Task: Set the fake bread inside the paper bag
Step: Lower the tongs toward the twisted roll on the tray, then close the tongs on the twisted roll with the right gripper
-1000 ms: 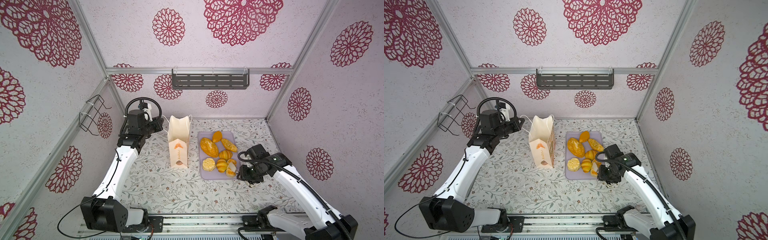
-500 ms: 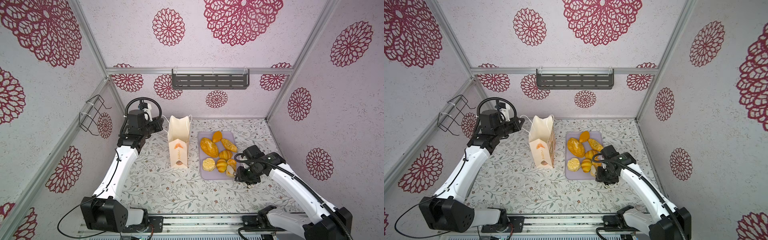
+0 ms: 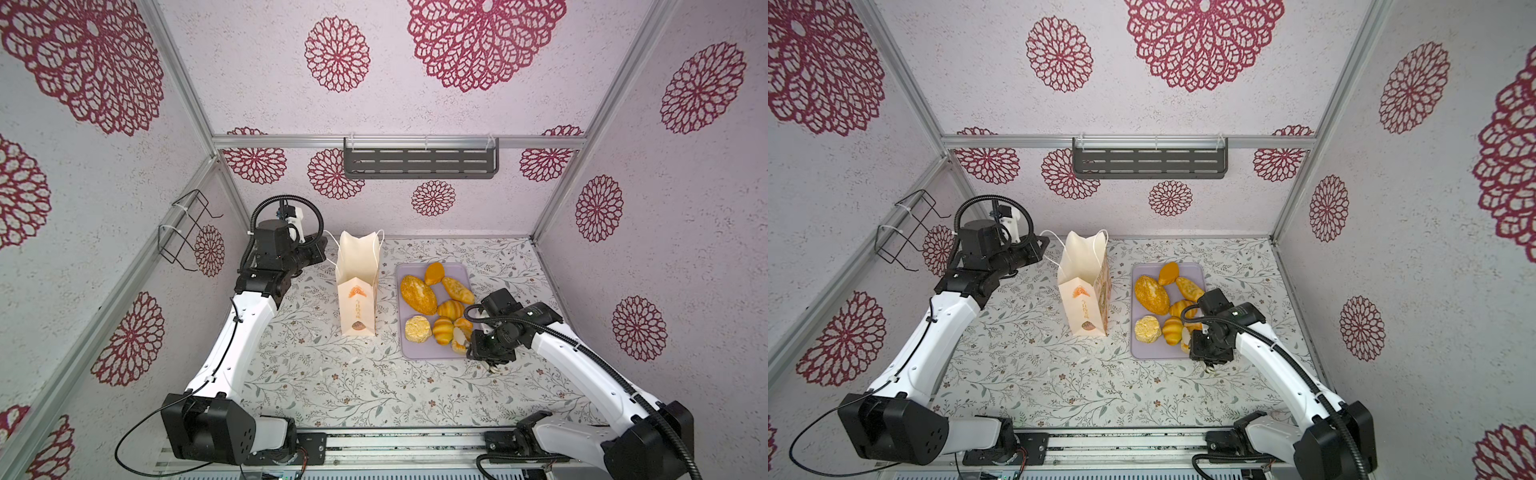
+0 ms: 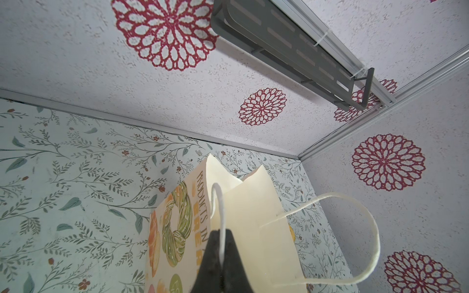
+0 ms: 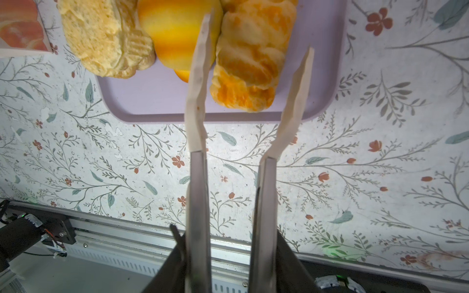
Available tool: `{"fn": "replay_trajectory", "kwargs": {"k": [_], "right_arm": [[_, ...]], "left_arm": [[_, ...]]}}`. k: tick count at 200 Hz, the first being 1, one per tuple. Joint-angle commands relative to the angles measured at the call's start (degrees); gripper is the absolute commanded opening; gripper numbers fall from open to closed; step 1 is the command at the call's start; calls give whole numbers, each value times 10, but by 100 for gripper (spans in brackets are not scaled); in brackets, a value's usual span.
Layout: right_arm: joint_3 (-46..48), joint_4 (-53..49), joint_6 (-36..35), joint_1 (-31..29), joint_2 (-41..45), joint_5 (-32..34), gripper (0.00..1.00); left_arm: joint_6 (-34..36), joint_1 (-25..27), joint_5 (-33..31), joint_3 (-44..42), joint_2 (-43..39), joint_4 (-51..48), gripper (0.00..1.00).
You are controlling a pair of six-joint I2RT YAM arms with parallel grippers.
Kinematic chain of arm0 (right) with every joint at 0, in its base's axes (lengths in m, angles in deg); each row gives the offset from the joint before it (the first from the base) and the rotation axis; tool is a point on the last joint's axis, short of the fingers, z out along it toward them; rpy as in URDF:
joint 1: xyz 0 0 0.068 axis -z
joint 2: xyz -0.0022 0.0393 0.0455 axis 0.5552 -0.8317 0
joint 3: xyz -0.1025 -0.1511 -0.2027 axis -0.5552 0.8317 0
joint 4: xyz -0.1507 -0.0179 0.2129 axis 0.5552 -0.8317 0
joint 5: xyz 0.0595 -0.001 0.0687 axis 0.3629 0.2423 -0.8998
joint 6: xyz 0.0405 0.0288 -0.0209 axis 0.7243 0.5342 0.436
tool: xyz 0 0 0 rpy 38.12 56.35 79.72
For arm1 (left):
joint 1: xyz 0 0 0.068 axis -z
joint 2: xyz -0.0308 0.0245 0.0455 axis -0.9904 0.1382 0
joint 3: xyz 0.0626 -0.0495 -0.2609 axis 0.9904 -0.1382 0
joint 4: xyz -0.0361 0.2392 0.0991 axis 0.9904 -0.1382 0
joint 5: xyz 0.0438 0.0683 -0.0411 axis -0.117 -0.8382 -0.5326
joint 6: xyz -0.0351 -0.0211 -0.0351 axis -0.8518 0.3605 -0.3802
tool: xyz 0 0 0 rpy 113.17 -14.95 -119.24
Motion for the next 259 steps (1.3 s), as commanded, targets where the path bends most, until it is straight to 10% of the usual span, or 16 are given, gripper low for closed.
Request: {"fn": "replay_trajectory", "kwargs": {"k": [1,124,259], "right_arm": [[-4,8,-10,-3,0,4,44],[10,8,-9,-2,14,9,18],[-62,-12,-13,-1,54,29,14]], "left_arm": [[5,4,-8,-5,-1,13,0],[5,6,-12,-6,-4,12,0],[9,17,-29,-7,-9,9,0]]}}
